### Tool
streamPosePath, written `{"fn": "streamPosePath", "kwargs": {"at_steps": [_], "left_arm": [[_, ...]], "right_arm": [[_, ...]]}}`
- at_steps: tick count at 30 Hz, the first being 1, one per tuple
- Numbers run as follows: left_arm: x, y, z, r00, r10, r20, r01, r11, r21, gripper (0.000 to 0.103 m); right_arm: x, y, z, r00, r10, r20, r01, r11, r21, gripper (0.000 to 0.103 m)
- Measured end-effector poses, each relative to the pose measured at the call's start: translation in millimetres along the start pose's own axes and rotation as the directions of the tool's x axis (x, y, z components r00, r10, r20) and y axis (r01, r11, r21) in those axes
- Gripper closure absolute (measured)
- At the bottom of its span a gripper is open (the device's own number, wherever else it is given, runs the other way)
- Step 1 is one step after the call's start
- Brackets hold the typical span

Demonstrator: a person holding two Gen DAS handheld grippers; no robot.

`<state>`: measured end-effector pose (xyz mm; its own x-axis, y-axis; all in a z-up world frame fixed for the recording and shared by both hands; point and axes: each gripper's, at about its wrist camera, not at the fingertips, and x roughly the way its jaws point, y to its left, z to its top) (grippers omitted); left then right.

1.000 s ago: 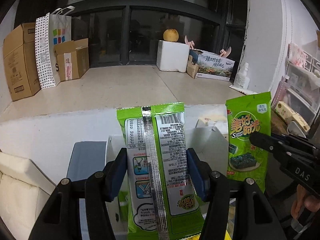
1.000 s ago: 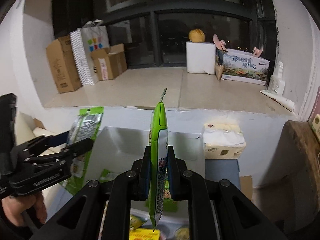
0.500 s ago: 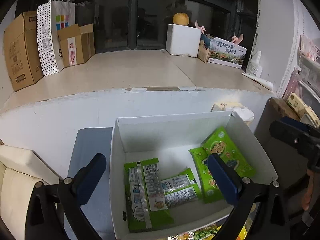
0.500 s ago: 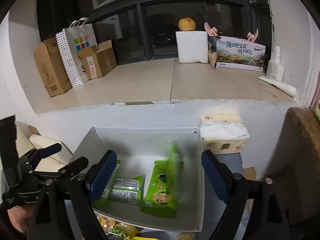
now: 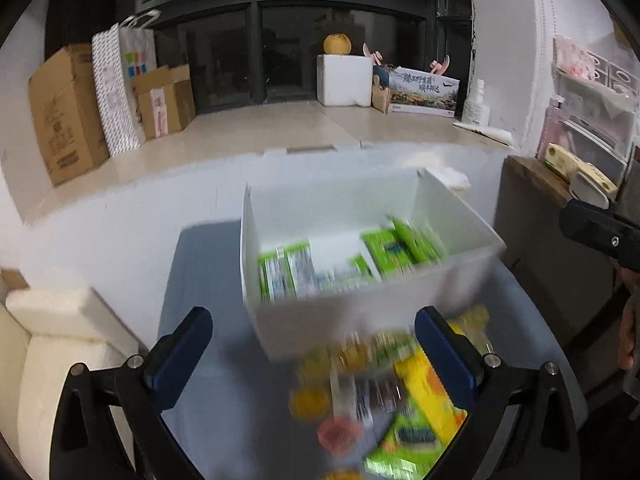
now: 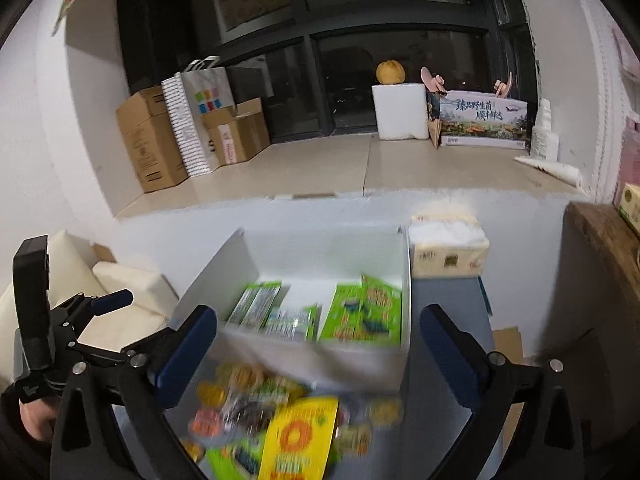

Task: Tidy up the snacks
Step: 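Grasp the yellow sunflower-seed bag with the right gripper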

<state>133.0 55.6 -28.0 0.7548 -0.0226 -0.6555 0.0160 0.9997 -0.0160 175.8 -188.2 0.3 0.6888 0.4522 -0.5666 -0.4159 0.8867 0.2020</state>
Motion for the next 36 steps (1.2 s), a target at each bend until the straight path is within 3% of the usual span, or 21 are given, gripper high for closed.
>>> {"fn": "streamPosePath", "kwargs": {"at_steps": [7, 13, 18, 22, 25, 27, 28, 29, 30, 36], "left_arm": [[-27, 1, -71, 0.999, 0.017, -0.038, -0.02, 0.997, -0.068, 0.0], [-27, -3, -110, 0.997, 0.014, -0.079, -0.021, 0.996, -0.085, 0.0], [-18, -5, -124, 0.994, 0.005, -0.111, -0.015, 0.996, -0.091, 0.0], [-9, -5, -129, 0.991, -0.008, -0.135, -0.005, 0.995, -0.098, 0.0], [-6, -5, -131, 0.989, -0.015, -0.145, 0.0, 0.995, -0.1, 0.0], [-5, -4, -132, 0.989, -0.018, -0.149, 0.002, 0.995, -0.104, 0.0], [-4, -3, -133, 0.988, -0.022, -0.152, 0.005, 0.994, -0.107, 0.0], [-2, -2, -134, 0.987, -0.02, -0.157, 0.003, 0.994, -0.112, 0.0], [0, -2, -135, 0.987, -0.019, -0.162, 0.0, 0.994, -0.114, 0.0], [8, 3, -143, 0.982, -0.034, -0.183, 0.009, 0.99, -0.139, 0.0]], "right_arm": [[-19, 0, -76, 0.997, 0.02, -0.074, -0.015, 0.998, 0.064, 0.0], [8, -3, -117, 0.98, 0.061, -0.191, -0.04, 0.993, 0.111, 0.0], [35, -3, -128, 0.968, 0.055, -0.244, -0.024, 0.992, 0.126, 0.0], [65, -15, -134, 0.952, 0.102, -0.289, -0.044, 0.979, 0.2, 0.0], [77, -26, -133, 0.945, 0.186, -0.269, -0.106, 0.953, 0.285, 0.0], [81, -24, -131, 0.944, 0.186, -0.272, -0.107, 0.954, 0.281, 0.001], [84, -21, -129, 0.942, 0.188, -0.279, -0.112, 0.957, 0.266, 0.013], [86, -18, -129, 0.94, 0.173, -0.295, -0.1, 0.964, 0.245, 0.047], [89, -15, -129, 0.938, 0.148, -0.312, -0.079, 0.972, 0.223, 0.068], [71, -22, -128, 0.943, 0.201, -0.266, -0.134, 0.959, 0.249, 0.079]]}}
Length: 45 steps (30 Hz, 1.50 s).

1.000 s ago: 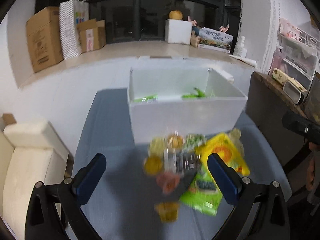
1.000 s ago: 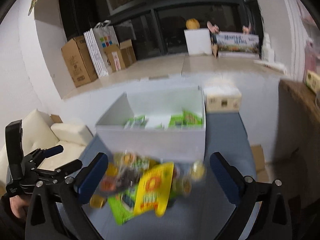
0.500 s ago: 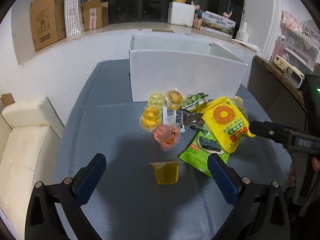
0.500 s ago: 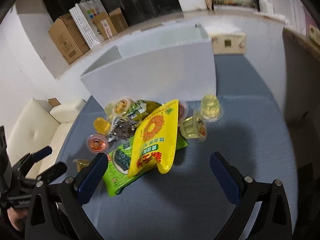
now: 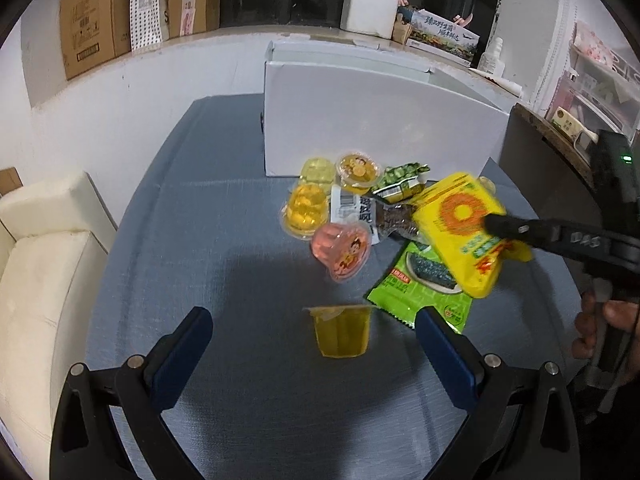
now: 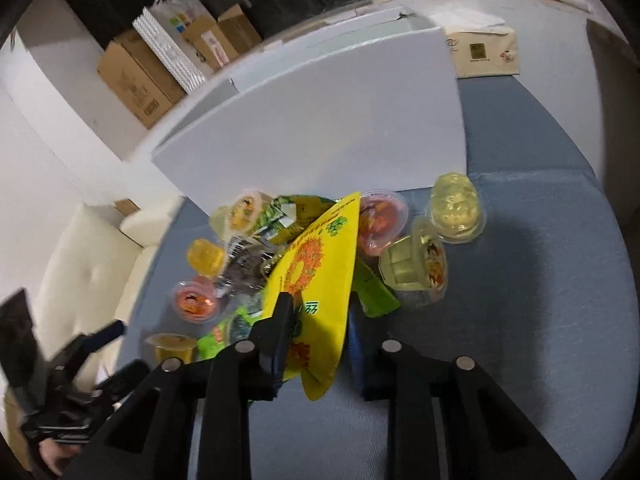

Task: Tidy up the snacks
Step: 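Grasp the yellow sunflower-seed bag with the right gripper, then grasp a yellow jelly cup with the left gripper while the right lifts the yellow bag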

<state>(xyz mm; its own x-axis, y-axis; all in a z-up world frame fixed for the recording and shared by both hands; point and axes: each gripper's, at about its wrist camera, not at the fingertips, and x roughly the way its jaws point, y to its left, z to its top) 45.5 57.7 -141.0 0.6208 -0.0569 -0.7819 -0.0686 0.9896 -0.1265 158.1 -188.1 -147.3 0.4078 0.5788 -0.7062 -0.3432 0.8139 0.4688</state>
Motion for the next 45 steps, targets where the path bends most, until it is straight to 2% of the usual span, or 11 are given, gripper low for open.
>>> {"fn": "streamPosePath", "kwargs": {"at_steps": [4, 10, 20, 21, 22, 23, 24, 28, 33, 38, 45], "left_arm": [[12, 4, -5, 0.999, -0.033, -0.028, 0.032, 0.999, -0.027, 0.0], [30, 5, -9, 0.998, -0.024, -0.063, 0.022, 0.999, -0.024, 0.0], [45, 4, -5, 0.999, -0.005, -0.042, 0.006, 1.0, 0.01, 0.002], [44, 4, -5, 0.999, -0.004, -0.035, 0.004, 1.0, 0.015, 0.012], [42, 2, -4, 1.0, -0.003, -0.017, 0.003, 1.0, 0.026, 0.033], [41, 1, -3, 1.0, -0.009, -0.008, 0.009, 0.999, 0.035, 0.045], [41, 0, -2, 1.0, -0.004, -0.001, 0.004, 0.999, 0.038, 0.053], [38, 3, -2, 0.999, -0.036, 0.018, 0.035, 0.999, 0.021, 0.054], [9, 4, 3, 0.992, -0.062, 0.111, 0.061, 0.998, 0.015, 0.054], [-22, -1, 23, 0.976, -0.11, 0.191, 0.106, 0.994, 0.028, 0.054], [-38, -11, 59, 0.955, -0.149, 0.256, 0.14, 0.989, 0.054, 0.055]], "right_arm": [[-28, 2, 1, 0.998, 0.0, 0.064, 0.001, 1.0, -0.021, 0.083], [-59, 9, 5, 0.993, 0.012, 0.114, -0.008, 0.999, -0.041, 0.084], [-69, 24, 4, 0.991, 0.049, 0.124, -0.04, 0.997, -0.071, 0.084], [-68, 24, 4, 0.991, 0.051, 0.122, -0.043, 0.997, -0.071, 0.084], [-67, 24, 3, 0.992, 0.055, 0.117, -0.046, 0.996, -0.073, 0.084], [-66, 25, 2, 0.992, 0.055, 0.116, -0.047, 0.996, -0.075, 0.084], [-65, 26, 1, 0.992, 0.057, 0.114, -0.048, 0.996, -0.075, 0.084], [-62, 27, -1, 0.992, 0.067, 0.106, -0.059, 0.995, -0.077, 0.084], [-65, 29, 0, 0.99, 0.077, 0.114, -0.068, 0.994, -0.081, 0.084], [-71, 34, 2, 0.988, 0.081, 0.133, -0.07, 0.993, -0.09, 0.084], [-82, 40, 20, 0.982, 0.086, 0.166, -0.067, 0.991, -0.113, 0.084]]}}
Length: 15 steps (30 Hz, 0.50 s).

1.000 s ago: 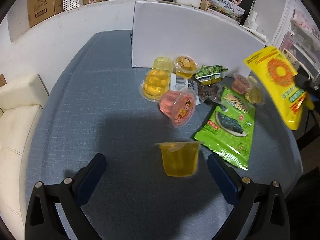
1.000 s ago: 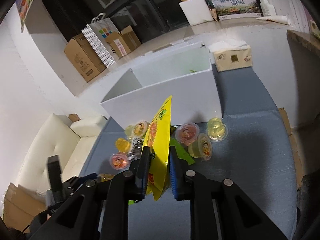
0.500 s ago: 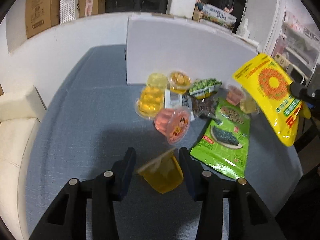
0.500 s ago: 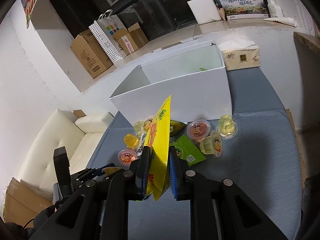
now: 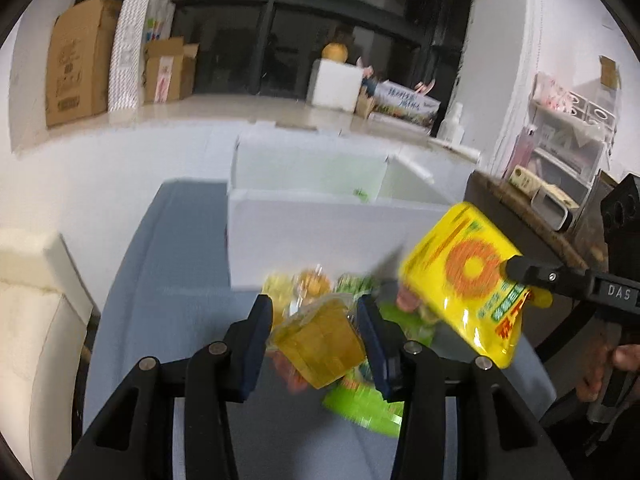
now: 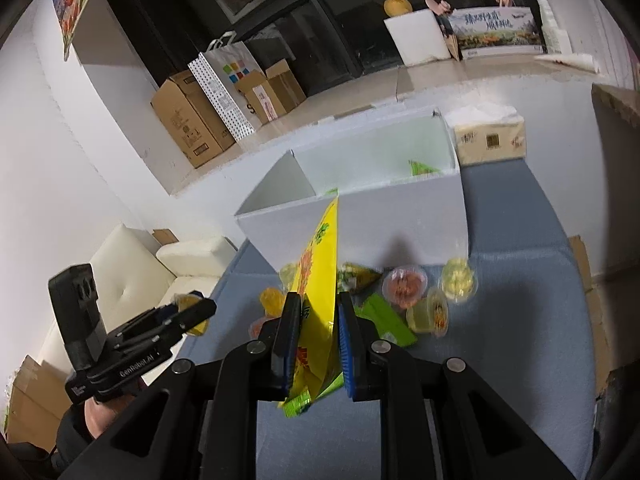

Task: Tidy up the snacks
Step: 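Grasp a yellow jelly cup with the left gripper while the right lifts the yellow bag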

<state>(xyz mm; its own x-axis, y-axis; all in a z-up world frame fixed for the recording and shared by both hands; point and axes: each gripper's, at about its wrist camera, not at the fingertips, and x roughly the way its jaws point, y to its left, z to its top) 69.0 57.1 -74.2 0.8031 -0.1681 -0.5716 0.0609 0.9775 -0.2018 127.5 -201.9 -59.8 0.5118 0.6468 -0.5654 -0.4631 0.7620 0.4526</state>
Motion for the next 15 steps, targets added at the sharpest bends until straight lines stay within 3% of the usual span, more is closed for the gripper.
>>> {"fn": "streamPosePath", "kwargs": {"at_steps": [1, 4, 7, 10, 12, 14, 15], "left_arm": [[0, -2, 9, 1.0, -0.004, 0.018, 0.003, 1.0, 0.01, 0.055], [5, -10, 41, 0.998, -0.009, 0.059, 0.007, 0.999, 0.046, 0.055], [20, -7, 65, 0.998, -0.032, 0.057, 0.03, 0.999, 0.032, 0.056], [23, -9, 72, 0.997, -0.04, 0.067, 0.037, 0.998, 0.045, 0.056], [27, -10, 73, 0.997, -0.043, 0.058, 0.04, 0.998, 0.051, 0.056], [30, -11, 72, 0.997, -0.051, 0.052, 0.048, 0.998, 0.05, 0.056], [31, -11, 71, 0.998, -0.048, 0.049, 0.045, 0.998, 0.052, 0.056]], "right_arm": [[-2, 2, 10, 1.0, -0.004, 0.012, 0.004, 1.0, -0.013, 0.085], [-3, 6, 38, 0.999, -0.008, 0.045, 0.011, 0.999, -0.054, 0.102], [8, 8, 59, 0.998, -0.047, 0.032, 0.051, 0.993, -0.107, 0.102], [9, 4, 58, 0.995, -0.092, 0.044, 0.097, 0.986, -0.139, 0.102], [7, -3, 51, 0.994, -0.106, 0.037, 0.11, 0.983, -0.147, 0.083], [5, -13, 40, 0.988, -0.151, 0.031, 0.153, 0.978, -0.141, 0.009], [0, -20, 33, 0.983, -0.179, 0.036, 0.182, 0.975, -0.13, 0.006]]}}
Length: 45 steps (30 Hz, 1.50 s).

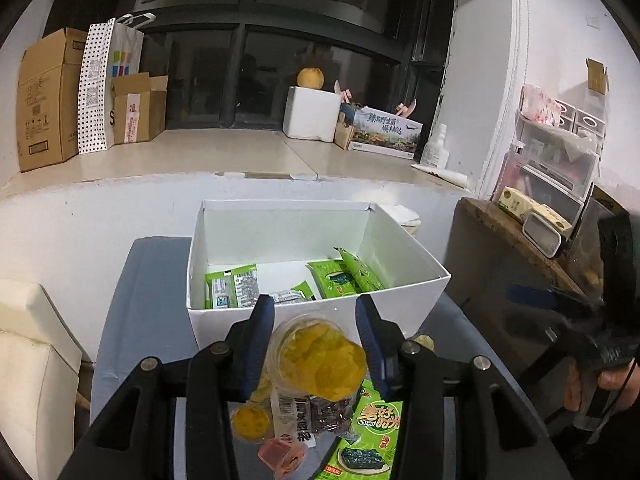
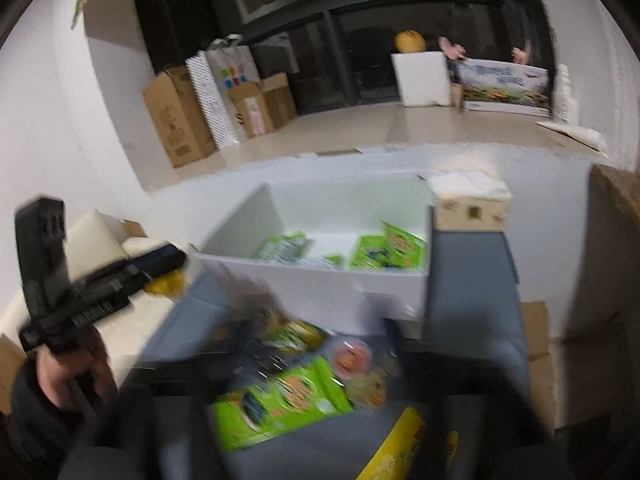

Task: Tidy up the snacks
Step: 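Grasp a yellow jelly cup with the left gripper while the right lifts the yellow bag, then place the yellow bag into the white box with the right gripper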

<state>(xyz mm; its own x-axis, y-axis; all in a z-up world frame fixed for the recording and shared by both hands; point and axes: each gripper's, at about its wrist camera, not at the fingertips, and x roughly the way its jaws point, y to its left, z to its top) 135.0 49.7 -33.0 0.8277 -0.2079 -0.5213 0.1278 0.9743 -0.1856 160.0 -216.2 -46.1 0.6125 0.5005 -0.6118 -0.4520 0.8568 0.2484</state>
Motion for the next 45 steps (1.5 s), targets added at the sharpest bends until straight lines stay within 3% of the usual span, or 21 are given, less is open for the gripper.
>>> {"fn": "streamPosePath", "kwargs": {"at_steps": [3, 5, 8, 12, 17, 19, 20, 21, 22, 32, 40, 45], "left_arm": [[2, -2, -3, 1.0, -0.011, -0.007, 0.011, 1.0, -0.004, 0.056], [2, -5, -4, 1.0, -0.015, -0.005, 0.015, 1.0, 0.004, 0.056], [-1, -8, -5, 0.999, -0.032, 0.001, 0.032, 0.999, 0.005, 0.056], [-2, -13, -11, 0.999, -0.043, -0.004, 0.043, 0.999, 0.022, 0.056], [-2, -15, -17, 0.998, -0.061, -0.018, 0.061, 0.998, 0.022, 0.056], [-2, -16, -19, 0.998, -0.065, -0.019, 0.065, 0.998, 0.022, 0.056], [-3, -16, -20, 0.997, -0.068, -0.021, 0.068, 0.997, 0.022, 0.056], [-3, -16, -21, 0.997, -0.071, -0.022, 0.072, 0.997, 0.021, 0.057], [-3, -17, -22, 0.997, -0.074, -0.024, 0.074, 0.997, 0.021, 0.057], [-5, -13, -28, 0.996, -0.081, -0.03, 0.082, 0.997, 0.014, 0.057], [-13, -13, -22, 0.997, -0.08, -0.009, 0.08, 0.996, 0.024, 0.057], [-15, -12, -5, 0.997, -0.077, 0.02, 0.077, 0.996, 0.04, 0.057]], "right_arm": [[-7, -23, -23, 0.998, -0.051, -0.045, 0.053, 0.998, 0.045, 0.006], [-9, -47, -47, 0.981, -0.158, -0.111, 0.174, 0.972, 0.156, 0.006], [-1, -69, -83, 0.956, -0.193, -0.222, 0.254, 0.923, 0.29, 0.006], [11, -74, -109, 0.954, -0.172, -0.245, 0.256, 0.894, 0.367, 0.006], [37, -67, -114, 0.942, -0.183, -0.28, 0.27, 0.91, 0.315, 0.005], [43, -62, -111, 0.94, -0.214, -0.267, 0.285, 0.92, 0.269, 0.006], [44, -61, -110, 0.942, -0.218, -0.255, 0.284, 0.923, 0.26, 0.013], [45, -60, -109, 0.941, -0.234, -0.242, 0.292, 0.925, 0.241, 0.025], [46, -60, -107, 0.944, -0.223, -0.241, 0.28, 0.932, 0.232, 0.06], [23, -51, -89, 0.97, -0.165, -0.181, 0.2, 0.959, 0.201, 0.083], [-9, -22, -41, 0.992, -0.121, -0.046, 0.126, 0.984, 0.127, 0.083], [-15, -1, 9, 0.996, -0.078, 0.033, 0.077, 0.996, 0.042, 0.083]]}}
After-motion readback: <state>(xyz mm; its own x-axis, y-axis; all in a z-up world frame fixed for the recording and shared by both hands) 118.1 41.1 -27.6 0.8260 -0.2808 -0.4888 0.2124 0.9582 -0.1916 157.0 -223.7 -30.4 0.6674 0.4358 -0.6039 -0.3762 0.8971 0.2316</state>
